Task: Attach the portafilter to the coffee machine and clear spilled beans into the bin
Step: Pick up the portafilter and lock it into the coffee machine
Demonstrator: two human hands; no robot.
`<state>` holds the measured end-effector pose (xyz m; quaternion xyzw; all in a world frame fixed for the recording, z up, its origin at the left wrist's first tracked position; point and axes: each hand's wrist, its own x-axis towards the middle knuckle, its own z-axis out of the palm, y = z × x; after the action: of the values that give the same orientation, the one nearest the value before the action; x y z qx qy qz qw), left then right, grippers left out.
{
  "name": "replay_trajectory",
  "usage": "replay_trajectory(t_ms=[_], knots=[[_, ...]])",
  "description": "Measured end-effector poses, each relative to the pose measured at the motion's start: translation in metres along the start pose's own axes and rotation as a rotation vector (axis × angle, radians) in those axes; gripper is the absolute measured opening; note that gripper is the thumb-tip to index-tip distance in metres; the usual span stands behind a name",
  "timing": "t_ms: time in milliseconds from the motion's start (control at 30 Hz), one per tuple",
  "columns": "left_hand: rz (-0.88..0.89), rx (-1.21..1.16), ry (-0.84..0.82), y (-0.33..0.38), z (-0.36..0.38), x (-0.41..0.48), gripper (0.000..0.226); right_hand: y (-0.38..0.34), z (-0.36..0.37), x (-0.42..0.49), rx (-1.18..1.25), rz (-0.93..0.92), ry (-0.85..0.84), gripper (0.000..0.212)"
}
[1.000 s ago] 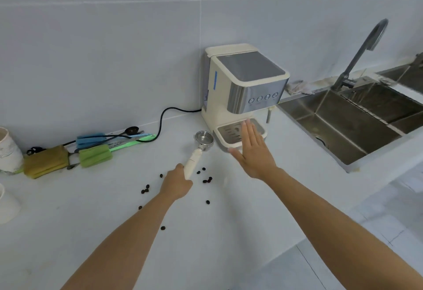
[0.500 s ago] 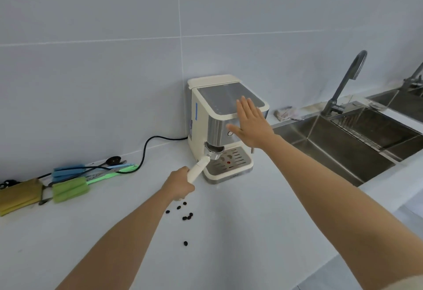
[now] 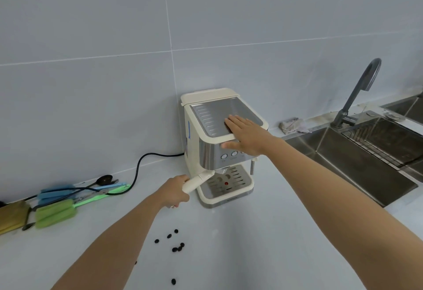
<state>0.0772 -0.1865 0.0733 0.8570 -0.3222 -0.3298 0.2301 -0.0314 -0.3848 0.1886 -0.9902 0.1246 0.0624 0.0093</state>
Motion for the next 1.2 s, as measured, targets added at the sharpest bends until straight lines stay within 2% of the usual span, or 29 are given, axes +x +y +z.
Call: replay_trajectory(t_ms=[333, 900, 1067, 1200], knots=[[0.036, -0.093, 0.006, 0.0, 0.002, 0.03, 0.032, 0.007, 0.004, 0.005, 0.01, -0.033, 0.059, 0.083], [0.092, -0.119, -0.014, 0.004, -0.018, 0.041, 0.033, 0.006, 0.005, 0.006, 0.008, -0.027, 0.081, 0.084], [0.08, -0.109, -0.006, 0.005, -0.011, 0.037, 0.045, 0.006, 0.006, 0.006, -0.001, -0.022, 0.073, 0.084], [0.083, -0.119, 0.032, 0.009, -0.001, 0.03, 0.044, 0.005, 0.006, 0.006, -0.005, -0.025, 0.08, 0.084]])
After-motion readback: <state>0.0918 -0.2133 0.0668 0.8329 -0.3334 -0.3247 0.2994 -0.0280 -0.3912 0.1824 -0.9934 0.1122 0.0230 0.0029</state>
